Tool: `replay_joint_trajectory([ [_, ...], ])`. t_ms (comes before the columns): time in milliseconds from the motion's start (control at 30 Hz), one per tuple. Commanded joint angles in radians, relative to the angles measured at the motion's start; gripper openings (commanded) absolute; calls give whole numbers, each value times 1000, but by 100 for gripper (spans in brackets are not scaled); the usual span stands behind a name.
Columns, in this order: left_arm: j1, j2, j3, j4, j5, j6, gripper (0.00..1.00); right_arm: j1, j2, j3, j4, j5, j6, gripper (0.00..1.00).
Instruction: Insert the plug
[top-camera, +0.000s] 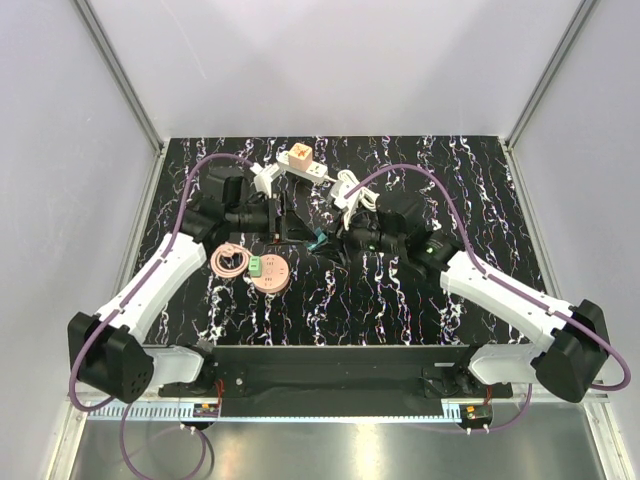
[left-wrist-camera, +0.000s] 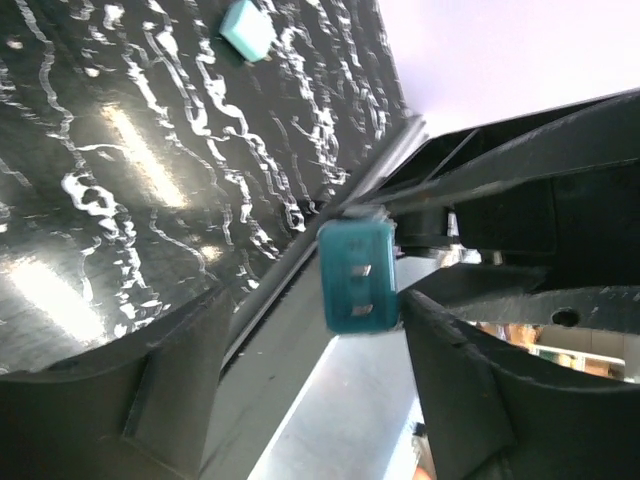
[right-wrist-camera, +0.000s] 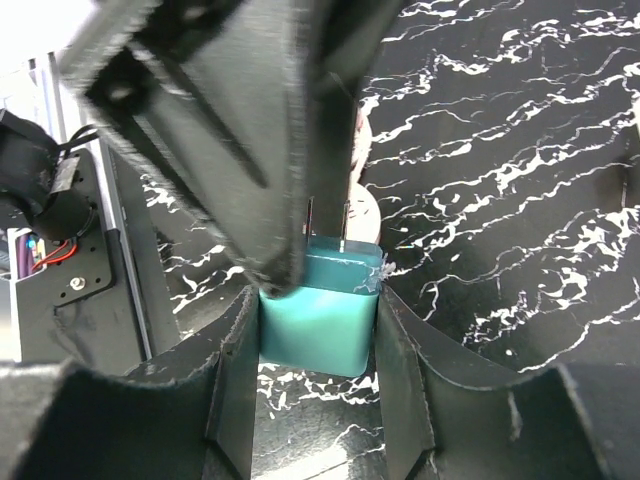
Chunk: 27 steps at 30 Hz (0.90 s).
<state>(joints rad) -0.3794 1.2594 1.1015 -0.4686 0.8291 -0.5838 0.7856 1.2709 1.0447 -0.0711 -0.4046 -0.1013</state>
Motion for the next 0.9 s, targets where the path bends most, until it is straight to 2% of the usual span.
replay_joint_trajectory([
  [0,-6,17,-21,136,97,-80,67,24,-2,6,60,0,-15,0],
  [133,-6,21,-64,224,125,-123,44,37,8,2,62,6,-15,1],
  [167,-6,18,-72,240,136,-131,31,37,10,-2,60,9,-14,3],
  [233,-6,11,-94,284,156,-154,18,37,16,-5,60,19,-8,17],
  [267,-6,9,-100,301,165,-163,6,37,15,-6,60,23,-3,22],
  [300,-6,6,-110,320,172,-183,0,37,15,-8,95,32,15,41],
  [433,0,6,-126,395,191,-218,0,37,-1,-37,140,67,95,83],
  [667,69,-37,-175,583,219,-329,0,21,-67,-120,169,132,438,85],
  [700,86,-61,-190,637,219,-362,0,17,-96,-135,192,116,521,84],
  [867,111,-117,-206,723,171,-418,0,4,-188,-242,425,84,698,79],
])
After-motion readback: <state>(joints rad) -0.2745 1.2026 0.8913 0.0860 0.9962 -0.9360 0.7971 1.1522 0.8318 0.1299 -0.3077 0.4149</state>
